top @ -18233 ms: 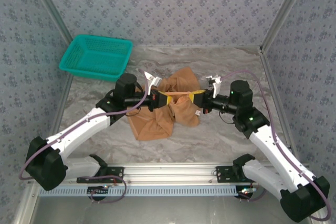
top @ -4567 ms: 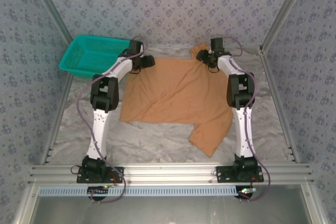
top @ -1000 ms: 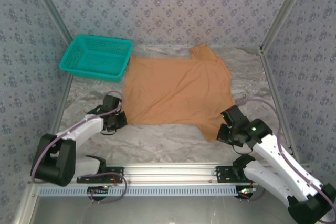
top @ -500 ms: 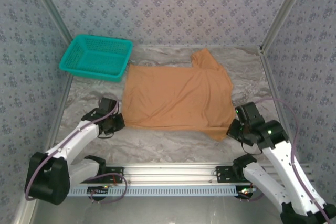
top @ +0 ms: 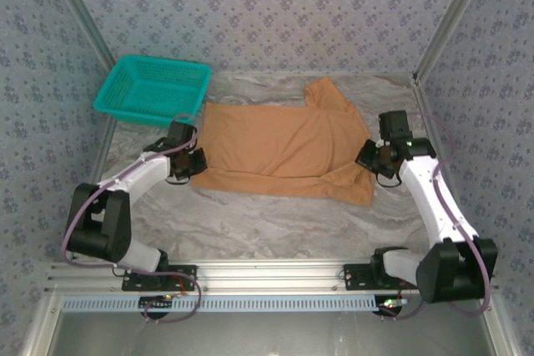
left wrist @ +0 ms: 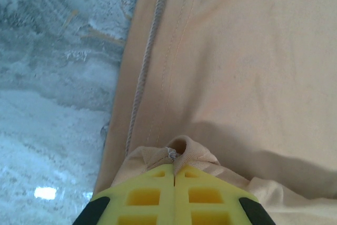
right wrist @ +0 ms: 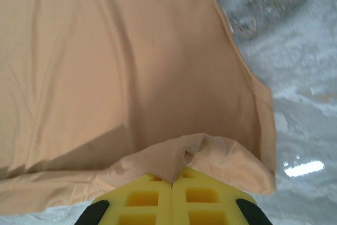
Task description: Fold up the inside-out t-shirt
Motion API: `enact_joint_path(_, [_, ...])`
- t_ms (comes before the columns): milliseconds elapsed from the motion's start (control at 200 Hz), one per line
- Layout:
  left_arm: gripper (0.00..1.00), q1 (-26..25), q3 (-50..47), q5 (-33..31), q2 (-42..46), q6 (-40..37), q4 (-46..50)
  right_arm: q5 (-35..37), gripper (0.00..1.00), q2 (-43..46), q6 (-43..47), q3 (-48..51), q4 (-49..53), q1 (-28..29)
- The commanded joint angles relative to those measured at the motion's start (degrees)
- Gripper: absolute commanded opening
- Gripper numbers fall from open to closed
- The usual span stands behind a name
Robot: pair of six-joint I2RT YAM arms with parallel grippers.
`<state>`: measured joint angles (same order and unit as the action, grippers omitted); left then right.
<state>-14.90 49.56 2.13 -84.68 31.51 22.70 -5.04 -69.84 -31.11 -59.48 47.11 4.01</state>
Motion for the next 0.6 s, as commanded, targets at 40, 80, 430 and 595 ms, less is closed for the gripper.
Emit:
enact_joint_path(40, [0.00,0.9,3.1,1.0,-1.0,-1.9,-1.0,-0.6,0.02,-4.5,3.3,-4.1,-5.3,-0.6])
enact_joint_path(80, [0.00,1.1,3.1,1.1,-0.9,-1.9,-1.0,-0.6,0.02,-6.0,3.5,-5.0,-5.7,-0.6])
enact_joint_path(430, [0.00,2.3,2.0,1.7,-0.4,-2.0,-2.0,-1.3,0.05,-15.5,4.2,-11.2,-10.0,-0.6])
enact_joint_path(595, [0.00,2.7,2.6,2.0,-0.7,-2.0,-2.3,-1.6,0.04,-19.2,5.0,-13.6,-10.1,-0.6])
